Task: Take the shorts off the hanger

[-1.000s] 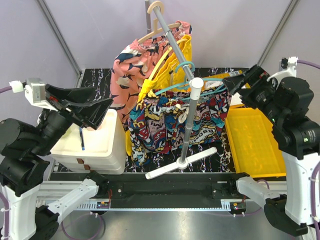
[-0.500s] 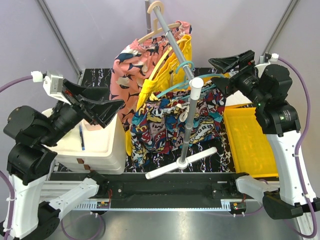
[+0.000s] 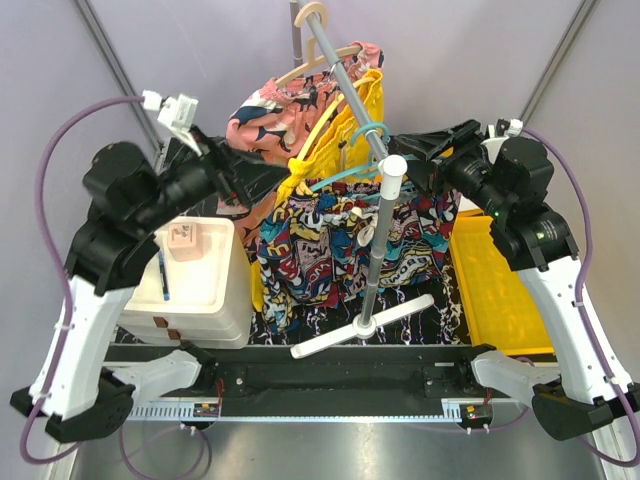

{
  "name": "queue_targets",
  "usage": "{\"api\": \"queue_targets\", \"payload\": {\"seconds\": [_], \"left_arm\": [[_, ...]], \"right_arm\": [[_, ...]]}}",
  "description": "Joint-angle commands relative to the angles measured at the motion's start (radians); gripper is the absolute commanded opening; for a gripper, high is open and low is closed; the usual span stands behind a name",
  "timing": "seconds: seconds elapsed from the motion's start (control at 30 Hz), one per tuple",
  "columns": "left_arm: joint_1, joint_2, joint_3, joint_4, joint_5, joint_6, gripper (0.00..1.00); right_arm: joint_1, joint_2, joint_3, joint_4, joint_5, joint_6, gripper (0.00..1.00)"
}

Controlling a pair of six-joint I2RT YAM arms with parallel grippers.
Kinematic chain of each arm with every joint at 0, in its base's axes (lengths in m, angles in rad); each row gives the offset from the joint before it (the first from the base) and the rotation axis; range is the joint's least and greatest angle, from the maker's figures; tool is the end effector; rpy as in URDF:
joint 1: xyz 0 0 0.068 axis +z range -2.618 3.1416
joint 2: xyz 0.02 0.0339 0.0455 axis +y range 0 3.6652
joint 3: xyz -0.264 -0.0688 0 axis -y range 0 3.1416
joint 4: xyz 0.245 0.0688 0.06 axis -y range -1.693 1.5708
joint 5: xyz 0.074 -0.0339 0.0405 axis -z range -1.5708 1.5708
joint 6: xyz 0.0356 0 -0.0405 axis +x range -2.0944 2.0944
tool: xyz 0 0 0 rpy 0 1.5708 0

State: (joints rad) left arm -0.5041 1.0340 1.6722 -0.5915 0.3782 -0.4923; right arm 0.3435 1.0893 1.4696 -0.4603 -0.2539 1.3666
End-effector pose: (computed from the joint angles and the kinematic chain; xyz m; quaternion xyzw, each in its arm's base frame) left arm 0.1276 -0.0854 0.5395 0.1400 0.6773 -0.4535 0.5621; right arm 0.1957 0.0795 0.4855 0.2819 0.6776 0.5688 0.3713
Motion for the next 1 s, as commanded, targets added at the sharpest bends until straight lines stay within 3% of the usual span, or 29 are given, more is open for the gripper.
{"api": "queue_targets", "payload": {"seconds": [0.0,0.17,0.2,0.27,0.4,0.67,0.97], "left_arm": [[0.003,0.103,0.113,-0.011,0.008,0.0,0.87],[0.003,0.152,0.139,-0.027,-0.028,0.002,0.83],[0.003,0.152,0.138,-0.022,-0.024,-0.002,0.83],[-0.002,0.152,0.135,-0.008,0.0,-0.006,0.81],[-0.017,0.153,0.132,0.001,0.041,-0.008,0.8],[-0.126,0.15,0.113,0.056,0.03,0.007,0.76],[-0.206,0.141,0.107,0.117,-0.021,0.029,0.75]], "right_arm": [[0.018,-0.009,-0.018,0.075,0.022,0.043,0.58],[0.022,-0.014,-0.034,0.086,0.047,0.074,0.47],[0.022,-0.014,-0.035,0.089,0.053,0.087,0.38],[0.022,-0.011,-0.034,0.095,0.064,0.101,0.31],[0.022,0.01,-0.006,0.13,0.058,0.153,0.25],[0.022,0.026,0.07,0.13,0.111,0.209,0.0],[0.02,0.061,0.162,0.14,0.163,0.327,0.0]]}}
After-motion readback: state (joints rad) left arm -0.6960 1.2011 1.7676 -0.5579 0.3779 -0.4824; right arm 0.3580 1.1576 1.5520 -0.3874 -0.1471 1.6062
